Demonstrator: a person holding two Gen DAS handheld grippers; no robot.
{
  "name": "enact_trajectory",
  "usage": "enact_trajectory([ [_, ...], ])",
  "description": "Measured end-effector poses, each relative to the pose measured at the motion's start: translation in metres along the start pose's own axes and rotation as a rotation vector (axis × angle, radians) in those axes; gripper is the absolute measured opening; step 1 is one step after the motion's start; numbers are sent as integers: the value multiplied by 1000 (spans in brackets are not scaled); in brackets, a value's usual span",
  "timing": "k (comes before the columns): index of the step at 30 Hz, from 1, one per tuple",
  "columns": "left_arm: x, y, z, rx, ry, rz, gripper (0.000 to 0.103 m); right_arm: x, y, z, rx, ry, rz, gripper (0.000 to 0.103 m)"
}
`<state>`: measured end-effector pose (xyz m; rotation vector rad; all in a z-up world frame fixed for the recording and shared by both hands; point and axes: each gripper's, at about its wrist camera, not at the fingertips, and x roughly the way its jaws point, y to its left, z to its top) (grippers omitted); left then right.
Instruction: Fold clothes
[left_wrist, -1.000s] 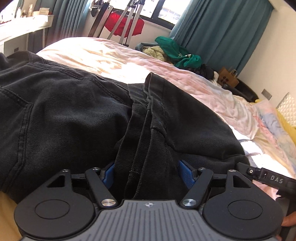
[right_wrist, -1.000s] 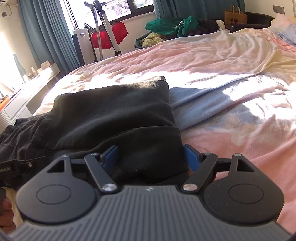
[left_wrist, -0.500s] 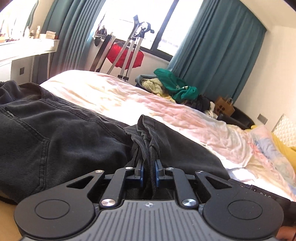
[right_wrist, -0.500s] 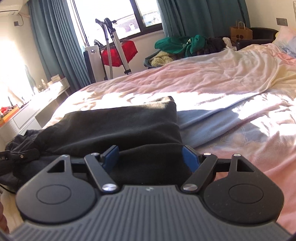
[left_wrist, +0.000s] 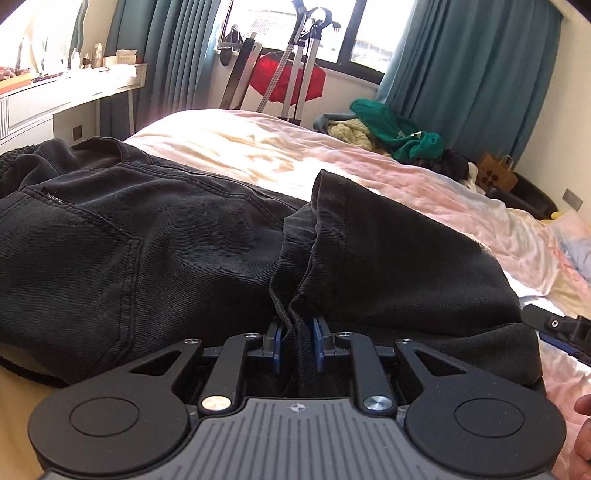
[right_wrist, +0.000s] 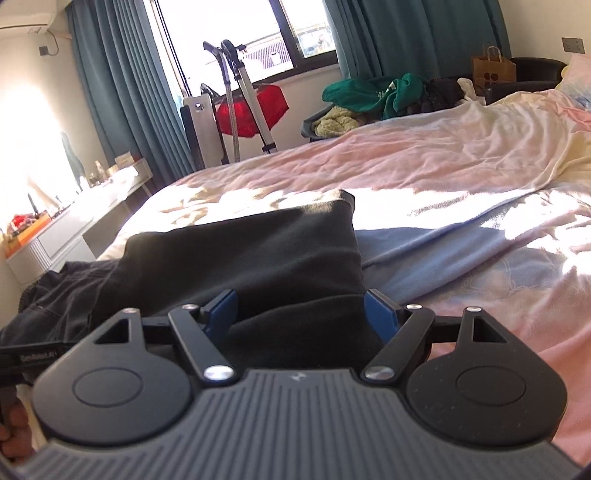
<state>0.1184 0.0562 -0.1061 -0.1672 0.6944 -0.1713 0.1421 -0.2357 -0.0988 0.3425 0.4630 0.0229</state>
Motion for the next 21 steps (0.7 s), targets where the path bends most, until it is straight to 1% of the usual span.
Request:
enact_trajectory([
  [1, -1, 0, -1, -1, -4, 1, 22, 0, 2, 0, -6, -3, 6, 78],
  [3, -2, 0, -2, -3, -13, 3, 25, 7, 3, -2, -15, 53, 10, 78],
  [4, -3, 0, -2, -2, -16, 4, 31, 12, 4, -4, -29, 80, -3, 78],
  [6, -5, 0, -3, -1, -23, 7, 39, 16, 8, -7, -80, 96, -30, 78],
  [8, -6, -1, -3, 1, -30, 10, 39, 17, 9, -8, -96, 102, -37, 78],
  [9, -7, -1, -3, 2, -34, 12, 43, 18, 9, -7, -91, 104, -36, 78],
  [11, -8, 0, -3, -2, -26, 5, 56, 17, 8, -7, -83, 108, -36, 78],
  [12, -9, 3, -1, -19, -10, -14, 69, 17, 8, -7, -81, 110, -38, 78],
  [13, -10, 6, -1, -46, -1, -37, 76, 17, 8, -7, -80, 111, -40, 78],
  [15, -16, 15, 1, -111, -7, -90, 78, 17, 6, -5, -70, 118, -48, 78],
  [17, -23, 24, 6, -172, -32, -132, 83, 18, 3, -4, -50, 133, -61, 78],
  [19, -27, 29, 15, -199, -58, -141, 84, 20, -2, -4, -22, 150, -67, 78],
  [21, -25, 30, 26, -202, -66, -140, 86, 21, -9, -4, 19, 168, -62, 78],
])
